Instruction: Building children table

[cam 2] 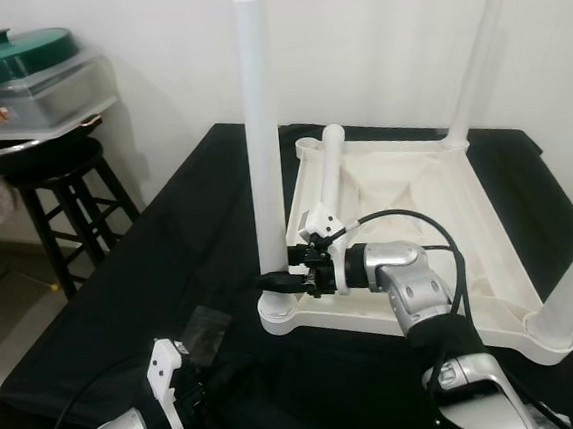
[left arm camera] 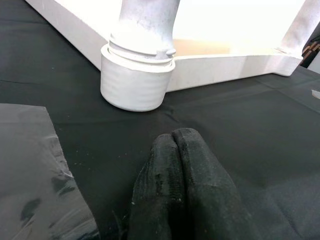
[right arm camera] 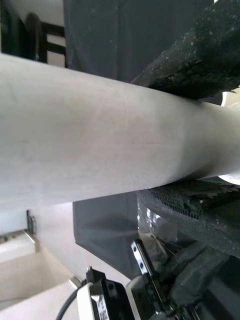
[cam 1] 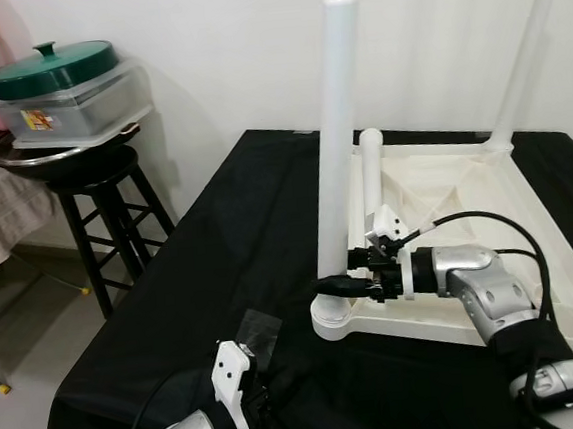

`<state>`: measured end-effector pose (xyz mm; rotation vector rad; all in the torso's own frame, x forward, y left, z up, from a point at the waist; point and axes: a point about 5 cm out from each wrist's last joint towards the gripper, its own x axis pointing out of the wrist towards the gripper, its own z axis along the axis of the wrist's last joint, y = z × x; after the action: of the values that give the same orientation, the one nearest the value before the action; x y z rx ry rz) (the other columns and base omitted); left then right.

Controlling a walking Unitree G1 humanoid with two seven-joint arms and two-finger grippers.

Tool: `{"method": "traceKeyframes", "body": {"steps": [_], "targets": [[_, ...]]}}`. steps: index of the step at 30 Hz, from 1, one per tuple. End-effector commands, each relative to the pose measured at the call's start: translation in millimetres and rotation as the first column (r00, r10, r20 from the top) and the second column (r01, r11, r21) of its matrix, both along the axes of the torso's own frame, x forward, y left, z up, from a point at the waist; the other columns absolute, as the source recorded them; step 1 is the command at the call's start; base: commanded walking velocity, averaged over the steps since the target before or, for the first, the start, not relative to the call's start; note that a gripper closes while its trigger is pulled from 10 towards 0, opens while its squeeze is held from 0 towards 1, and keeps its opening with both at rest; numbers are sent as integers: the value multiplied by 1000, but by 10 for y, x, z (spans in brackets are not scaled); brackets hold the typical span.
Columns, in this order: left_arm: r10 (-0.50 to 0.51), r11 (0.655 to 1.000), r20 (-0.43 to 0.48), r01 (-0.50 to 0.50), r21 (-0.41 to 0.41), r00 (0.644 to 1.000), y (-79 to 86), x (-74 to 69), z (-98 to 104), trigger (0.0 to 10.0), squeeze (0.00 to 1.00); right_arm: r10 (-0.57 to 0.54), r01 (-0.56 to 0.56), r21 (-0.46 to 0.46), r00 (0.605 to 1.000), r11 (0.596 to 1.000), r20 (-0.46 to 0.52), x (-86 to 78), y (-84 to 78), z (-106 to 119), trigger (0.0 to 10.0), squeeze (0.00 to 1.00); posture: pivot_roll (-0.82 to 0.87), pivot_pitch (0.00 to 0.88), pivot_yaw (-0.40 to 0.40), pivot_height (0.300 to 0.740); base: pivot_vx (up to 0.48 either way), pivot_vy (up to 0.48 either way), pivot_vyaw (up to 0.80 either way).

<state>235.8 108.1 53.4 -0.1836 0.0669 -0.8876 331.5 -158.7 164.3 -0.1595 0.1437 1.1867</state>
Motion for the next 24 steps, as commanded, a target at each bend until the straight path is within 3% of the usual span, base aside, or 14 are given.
{"method": "traceKeyframes", "body": {"steps": [1,3,4,5,6,7,9,11,16,17,19,20,21,24], "targets": [[1,1000,-18,-1,12,1000,34,-29,-50,10000,0,-2,2,-5,999,1000,-36,-43,24,-117,0,0,-23,0,26,740,0,0,0],[-7,1000,-26,7,15,1000,56,-57,-69,10000,0,-340,340,-24,940,940,-12,-137,121,-390,0,0,-32,0,27,740,0,0,0],[-7,1000,-26,7,15,1000,56,-57,-69,10000,0,-340,340,-24,940,940,-12,-137,121,-390,0,0,-32,0,27,740,0,0,0],[-8,1000,-30,8,16,1000,73,-63,-77,10000,0,-656,656,0,754,755,-38,-227,205,-574,0,0,-48,0,38,740,0,0,0],[-8,1000,-30,8,16,1000,73,-63,-77,10000,0,-656,656,0,754,755,-38,-227,205,-574,0,0,-48,0,38,740,0,0,0],[-9,1000,-35,10,19,999,82,-60,-85,10000,0,-757,758,-20,648,651,-79,-422,388,-777,0,0,-59,0,49,740,0,0,0],[-9,1000,-35,10,19,999,82,-60,-85,10000,0,-757,758,-20,648,651,-79,-422,388,-777,0,0,-59,0,49,740,0,0,0],[-13,1000,-42,14,27,999,81,-55,-102,10000,0,-786,789,-44,602,612,-140,-576,516,-918,0,0,-70,0,60,740,0,0,0],[-3,1000,-47,4,26,999,51,-51,-133,10000,0,-794,791,-65,604,608,-74,-432,337,-843,0,0,-48,0,14,740,0,0,0],[4,1000,-44,-3,24,999,39,-48,-135,10000,0,-784,781,-72,614,620,-87,-418,354,-847,7725,0,-45,0,9,740,0,0,0],[8,1000,-42,-8,23,999,31,-46,-135,10000,0,-778,775,-75,621,628,-96,-412,367,-847,7725,0,-45,0,9,740,0,0,0],[12,1000,-41,-12,19,999,22,-42,-135,10000,0,-744,744,-52,659,666,-109,-391,382,-811,10000,0,-41,0,2,740,0,0,0],[14,1000,-41,-13,15,999,13,-36,-132,10000,0,-702,704,-31,701,709,-124,-377,396,-753,10000,1000,-42,0,0,740,0,0,0],[16,1000,-40,-15,10,999,11,-33,-127,10000,0,-636,642,-4,759,767,-135,-367,423,-683,10000,1000,-42,0,0,740,0,0,0]]}}
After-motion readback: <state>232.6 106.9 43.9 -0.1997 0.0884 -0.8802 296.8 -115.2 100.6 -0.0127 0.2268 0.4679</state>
